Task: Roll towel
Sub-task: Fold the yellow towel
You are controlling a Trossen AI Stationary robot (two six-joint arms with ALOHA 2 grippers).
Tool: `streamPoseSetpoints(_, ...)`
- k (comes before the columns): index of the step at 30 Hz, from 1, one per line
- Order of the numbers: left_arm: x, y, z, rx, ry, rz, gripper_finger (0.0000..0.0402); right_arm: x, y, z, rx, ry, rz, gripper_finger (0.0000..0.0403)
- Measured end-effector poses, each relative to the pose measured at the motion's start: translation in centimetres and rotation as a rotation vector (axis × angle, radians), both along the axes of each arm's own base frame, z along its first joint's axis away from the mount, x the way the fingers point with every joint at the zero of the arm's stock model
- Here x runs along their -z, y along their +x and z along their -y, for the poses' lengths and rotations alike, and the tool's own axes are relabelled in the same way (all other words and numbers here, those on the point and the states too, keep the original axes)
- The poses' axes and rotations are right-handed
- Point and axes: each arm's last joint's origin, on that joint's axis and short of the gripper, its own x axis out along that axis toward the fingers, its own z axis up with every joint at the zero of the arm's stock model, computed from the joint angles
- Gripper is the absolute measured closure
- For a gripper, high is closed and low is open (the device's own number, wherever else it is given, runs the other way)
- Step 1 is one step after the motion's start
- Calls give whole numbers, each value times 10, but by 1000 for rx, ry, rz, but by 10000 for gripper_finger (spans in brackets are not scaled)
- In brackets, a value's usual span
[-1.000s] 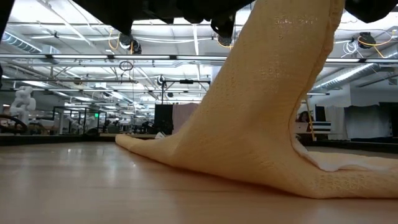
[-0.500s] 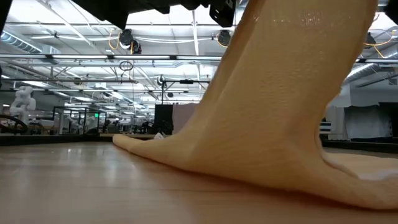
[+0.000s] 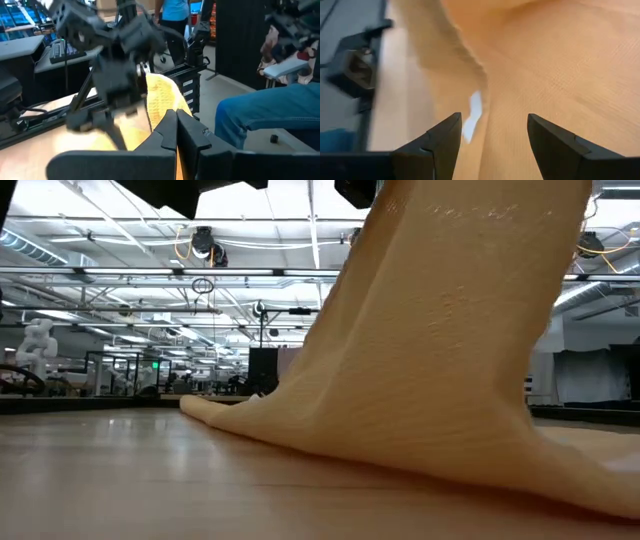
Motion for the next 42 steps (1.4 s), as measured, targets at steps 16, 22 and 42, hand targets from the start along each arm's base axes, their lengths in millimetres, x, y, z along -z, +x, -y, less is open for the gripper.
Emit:
streamPoseSetpoints(16, 0, 0, 0, -1, 2, -5, 401, 33, 57, 3, -259, -43, 12, 253)
streamPoseSetpoints(22, 1, 0, 0, -1, 3, -6, 401, 32, 51, -3, -279, -38, 20, 380)
streamPoseSetpoints(42, 1, 0, -1, -3, 11, 0, 402, 31, 28, -23, -232, 27, -4, 352)
